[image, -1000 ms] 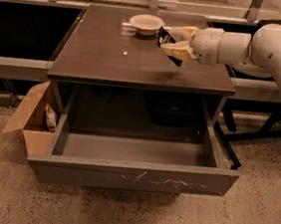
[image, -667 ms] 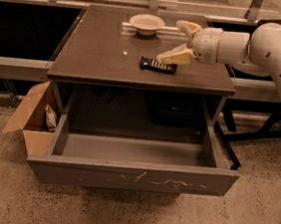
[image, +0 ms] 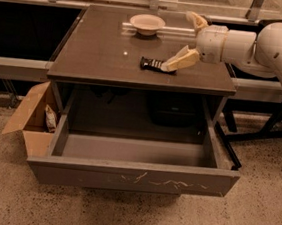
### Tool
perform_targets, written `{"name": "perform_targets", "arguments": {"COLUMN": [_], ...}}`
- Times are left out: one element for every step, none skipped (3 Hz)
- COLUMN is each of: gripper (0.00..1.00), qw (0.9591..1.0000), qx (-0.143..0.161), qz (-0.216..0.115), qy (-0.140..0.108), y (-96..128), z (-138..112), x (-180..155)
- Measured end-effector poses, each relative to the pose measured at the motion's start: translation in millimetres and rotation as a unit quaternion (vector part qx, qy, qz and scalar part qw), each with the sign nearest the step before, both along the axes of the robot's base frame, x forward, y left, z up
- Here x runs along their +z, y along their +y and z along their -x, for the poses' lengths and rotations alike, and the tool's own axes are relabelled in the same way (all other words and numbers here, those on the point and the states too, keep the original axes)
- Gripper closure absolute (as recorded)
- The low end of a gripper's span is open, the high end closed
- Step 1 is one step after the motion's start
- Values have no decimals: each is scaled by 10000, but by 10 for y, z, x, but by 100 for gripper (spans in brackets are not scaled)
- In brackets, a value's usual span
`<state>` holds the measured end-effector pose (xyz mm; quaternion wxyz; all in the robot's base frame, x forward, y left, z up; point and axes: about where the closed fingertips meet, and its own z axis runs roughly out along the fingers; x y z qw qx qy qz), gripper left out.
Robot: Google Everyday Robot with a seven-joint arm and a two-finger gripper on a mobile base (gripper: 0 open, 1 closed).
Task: Pick rxbar chocolate from top drawer and place on counter
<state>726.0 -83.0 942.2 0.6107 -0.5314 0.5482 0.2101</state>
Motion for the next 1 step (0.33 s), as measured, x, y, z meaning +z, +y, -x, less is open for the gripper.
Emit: {"name": "perform_targets", "arguments": {"gripper": [0], "qw": [9990], "qx": [141], "qz": [3], "qy": [-418], "y": [23], "z": [234], "x": [190]}}
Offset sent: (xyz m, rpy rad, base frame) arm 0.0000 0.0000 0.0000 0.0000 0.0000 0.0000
